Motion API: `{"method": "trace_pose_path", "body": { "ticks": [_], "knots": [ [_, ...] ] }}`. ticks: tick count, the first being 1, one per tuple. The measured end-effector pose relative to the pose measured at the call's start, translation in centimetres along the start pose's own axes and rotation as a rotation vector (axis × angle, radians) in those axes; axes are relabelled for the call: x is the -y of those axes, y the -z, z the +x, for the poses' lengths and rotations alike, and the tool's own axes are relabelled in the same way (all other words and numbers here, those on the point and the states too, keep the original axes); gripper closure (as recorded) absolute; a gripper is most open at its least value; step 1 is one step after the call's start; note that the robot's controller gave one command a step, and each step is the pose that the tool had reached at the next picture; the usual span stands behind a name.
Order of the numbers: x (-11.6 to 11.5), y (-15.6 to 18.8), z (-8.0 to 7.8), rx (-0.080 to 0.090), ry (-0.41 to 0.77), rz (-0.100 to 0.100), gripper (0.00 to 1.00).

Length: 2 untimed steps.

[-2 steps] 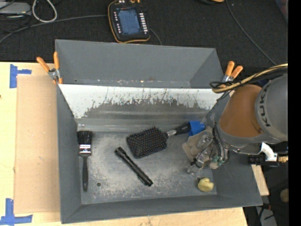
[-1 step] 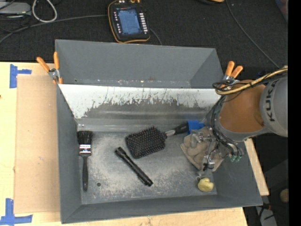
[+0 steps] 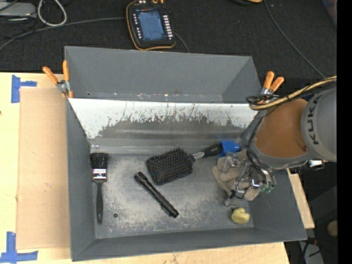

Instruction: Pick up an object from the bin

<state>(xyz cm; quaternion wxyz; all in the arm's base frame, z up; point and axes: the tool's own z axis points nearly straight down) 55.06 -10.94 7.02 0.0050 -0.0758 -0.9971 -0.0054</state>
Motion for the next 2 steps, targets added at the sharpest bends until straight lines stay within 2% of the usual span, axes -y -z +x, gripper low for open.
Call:
{"method": "trace_pose_path", "body": {
  "ticks": [1,2],
  "knots": [
    [0.2,0.16,-1.12,0.005,0.39,0.008,1.0],
    [0.2,0.17,-1.13,0.005,0.389,0.007,1.0]
  ]
}}
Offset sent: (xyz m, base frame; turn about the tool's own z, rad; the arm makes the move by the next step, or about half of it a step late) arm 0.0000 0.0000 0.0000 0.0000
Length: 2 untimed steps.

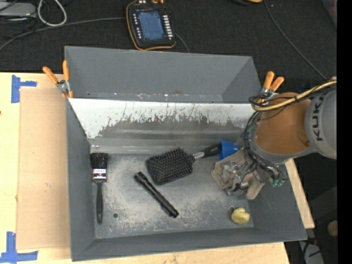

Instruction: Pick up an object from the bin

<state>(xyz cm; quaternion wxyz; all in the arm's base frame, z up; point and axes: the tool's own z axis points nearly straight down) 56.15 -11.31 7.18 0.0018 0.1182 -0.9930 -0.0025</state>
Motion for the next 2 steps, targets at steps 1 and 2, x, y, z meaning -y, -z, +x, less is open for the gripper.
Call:
{"method": "trace_pose_path", "body": {
  "ticks": [1,2],
  "knots": [
    [-0.07,0.93,0.06,-0.002,0.001,-0.001,1.0],
    [-0.12,1.88,0.0,-0.001,0.001,-0.001,1.0]
  ]
}}
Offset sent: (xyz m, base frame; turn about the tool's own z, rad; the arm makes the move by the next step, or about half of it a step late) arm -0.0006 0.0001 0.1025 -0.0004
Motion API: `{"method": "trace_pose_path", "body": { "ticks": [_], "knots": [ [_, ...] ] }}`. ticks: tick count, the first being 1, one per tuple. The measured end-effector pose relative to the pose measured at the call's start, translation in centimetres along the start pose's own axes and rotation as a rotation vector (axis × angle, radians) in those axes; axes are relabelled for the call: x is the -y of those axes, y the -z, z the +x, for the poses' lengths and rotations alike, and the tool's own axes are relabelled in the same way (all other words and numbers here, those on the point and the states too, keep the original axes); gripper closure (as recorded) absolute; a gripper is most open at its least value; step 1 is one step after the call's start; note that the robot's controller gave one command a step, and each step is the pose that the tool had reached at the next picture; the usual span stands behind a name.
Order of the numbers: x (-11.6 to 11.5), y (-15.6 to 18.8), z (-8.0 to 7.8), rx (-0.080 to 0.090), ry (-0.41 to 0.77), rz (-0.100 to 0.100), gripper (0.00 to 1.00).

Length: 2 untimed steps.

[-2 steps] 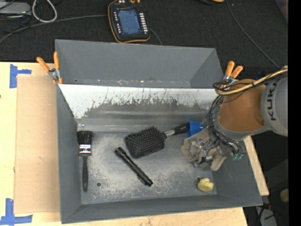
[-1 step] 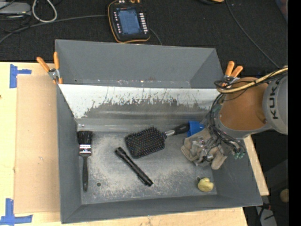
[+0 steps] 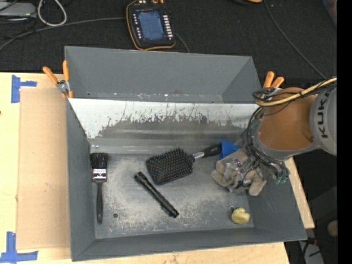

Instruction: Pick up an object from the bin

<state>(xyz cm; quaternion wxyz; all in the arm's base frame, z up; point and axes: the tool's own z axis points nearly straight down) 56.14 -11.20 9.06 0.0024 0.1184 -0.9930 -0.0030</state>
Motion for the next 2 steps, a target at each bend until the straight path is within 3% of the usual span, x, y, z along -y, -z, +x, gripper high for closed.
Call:
{"method": "trace_pose_path", "body": {
  "ticks": [2],
  "knots": [
    [-0.09,1.64,0.03,-0.001,0.001,-0.001,1.0]
  ]
}}
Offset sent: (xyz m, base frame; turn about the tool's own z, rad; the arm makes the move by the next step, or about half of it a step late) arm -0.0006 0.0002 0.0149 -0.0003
